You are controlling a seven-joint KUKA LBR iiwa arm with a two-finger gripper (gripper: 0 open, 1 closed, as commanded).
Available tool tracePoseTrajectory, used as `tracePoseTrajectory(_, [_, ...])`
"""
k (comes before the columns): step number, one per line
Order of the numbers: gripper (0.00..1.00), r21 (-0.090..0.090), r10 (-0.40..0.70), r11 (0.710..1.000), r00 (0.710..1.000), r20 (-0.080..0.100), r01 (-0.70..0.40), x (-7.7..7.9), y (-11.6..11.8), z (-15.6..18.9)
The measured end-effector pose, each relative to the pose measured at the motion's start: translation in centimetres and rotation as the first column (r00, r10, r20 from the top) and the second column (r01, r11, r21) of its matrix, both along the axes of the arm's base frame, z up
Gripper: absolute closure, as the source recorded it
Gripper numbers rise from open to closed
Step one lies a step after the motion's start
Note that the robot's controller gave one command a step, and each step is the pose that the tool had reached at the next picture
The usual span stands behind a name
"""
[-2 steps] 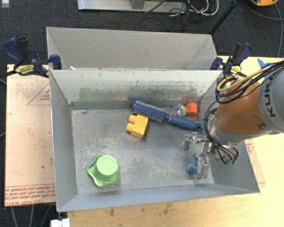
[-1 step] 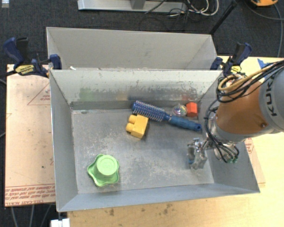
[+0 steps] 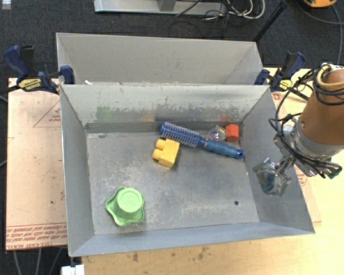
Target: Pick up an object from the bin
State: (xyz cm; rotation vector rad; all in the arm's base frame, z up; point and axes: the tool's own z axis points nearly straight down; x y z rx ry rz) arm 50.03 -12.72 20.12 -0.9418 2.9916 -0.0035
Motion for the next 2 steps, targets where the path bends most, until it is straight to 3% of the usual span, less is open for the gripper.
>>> tracePoseTrajectory(1, [1.0,0.003,0.181,0.984,0.984,-0.005,-0.181,-0.3,5.3,-1.7])
tracePoseTrajectory(2, [1.0,-0.003,0.181,0.984,0.984,0.007,-0.181,3.9,4.0,9.5])
